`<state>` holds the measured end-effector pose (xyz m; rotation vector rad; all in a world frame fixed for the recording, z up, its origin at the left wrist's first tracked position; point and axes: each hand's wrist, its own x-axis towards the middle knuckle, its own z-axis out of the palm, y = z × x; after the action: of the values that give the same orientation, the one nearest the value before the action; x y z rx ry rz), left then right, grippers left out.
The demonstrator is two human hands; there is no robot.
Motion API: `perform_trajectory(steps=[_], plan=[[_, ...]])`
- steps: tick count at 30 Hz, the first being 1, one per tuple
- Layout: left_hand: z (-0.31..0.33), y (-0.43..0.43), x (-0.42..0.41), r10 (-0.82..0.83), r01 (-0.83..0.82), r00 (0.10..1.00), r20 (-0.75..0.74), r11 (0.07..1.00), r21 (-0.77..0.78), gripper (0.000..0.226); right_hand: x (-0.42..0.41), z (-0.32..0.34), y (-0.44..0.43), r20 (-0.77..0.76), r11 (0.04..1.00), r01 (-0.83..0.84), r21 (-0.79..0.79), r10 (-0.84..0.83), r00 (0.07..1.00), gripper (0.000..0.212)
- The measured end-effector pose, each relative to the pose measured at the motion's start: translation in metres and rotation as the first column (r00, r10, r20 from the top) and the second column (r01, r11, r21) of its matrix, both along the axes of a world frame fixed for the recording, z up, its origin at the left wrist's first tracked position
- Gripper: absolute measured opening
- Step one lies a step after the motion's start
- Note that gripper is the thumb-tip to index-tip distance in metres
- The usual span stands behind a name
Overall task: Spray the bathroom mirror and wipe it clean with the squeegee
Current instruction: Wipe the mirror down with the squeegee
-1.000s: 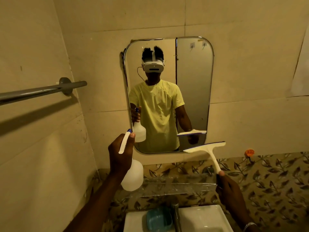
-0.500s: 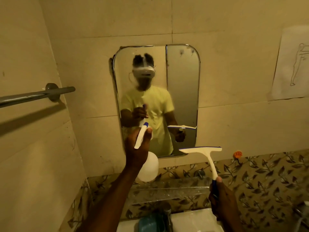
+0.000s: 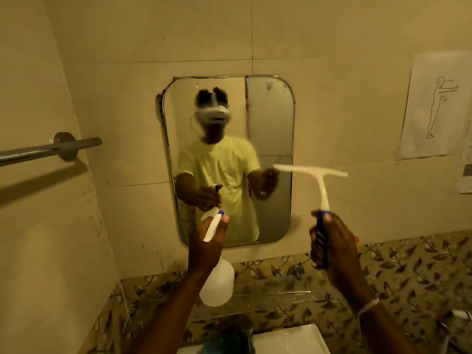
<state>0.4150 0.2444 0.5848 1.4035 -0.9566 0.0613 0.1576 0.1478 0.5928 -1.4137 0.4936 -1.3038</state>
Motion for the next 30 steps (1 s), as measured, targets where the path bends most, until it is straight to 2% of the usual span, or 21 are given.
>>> perform_trajectory(steps=[4,8,11,14,17,21,25,30], plan=[[0.024,0.007,0.009,0.037,-0.025,0.990,0.134,0.996,-0.088,0.012,0.039,0.102,-0.027,0.054,0.988,0.042,-0.151,-0.035,0.998,0.043],[0.036,0.009,0.012,0.034,-0.015,0.990,0.139,0.990,-0.137,0.011,0.077,0.184,-0.031,0.126,0.978,0.012,-0.209,0.015,0.992,0.039],[0.033,0.012,0.014,0.037,-0.018,0.991,0.127,0.989,-0.147,0.011,0.098,0.206,-0.026,0.119,0.968,-0.030,-0.248,0.061,0.991,0.030],[0.024,0.012,0.020,0.049,-0.037,0.994,0.101,0.992,-0.125,0.013,0.112,0.198,-0.026,0.081,0.965,0.035,-0.259,-0.014,0.997,0.028],[0.009,0.013,0.029,0.052,-0.042,0.995,0.087,0.993,-0.113,0.021,0.120,0.161,-0.031,0.038,0.946,0.125,-0.298,-0.119,0.992,0.025],[-0.004,0.014,0.038,0.066,-0.056,0.995,0.079,0.992,-0.115,0.027,0.118,0.052,-0.041,-0.107,0.945,0.173,-0.278,-0.209,0.972,0.031],[-0.006,0.017,0.037,0.054,-0.045,0.995,0.083,0.993,-0.105,0.013,0.102,-0.067,-0.028,-0.156,0.979,0.151,-0.135,-0.172,0.973,0.034],[0.002,0.022,0.026,0.047,-0.033,0.990,0.130,0.993,-0.110,0.016,0.066,-0.175,-0.001,-0.303,0.977,0.159,0.143,-0.110,0.946,0.050]])
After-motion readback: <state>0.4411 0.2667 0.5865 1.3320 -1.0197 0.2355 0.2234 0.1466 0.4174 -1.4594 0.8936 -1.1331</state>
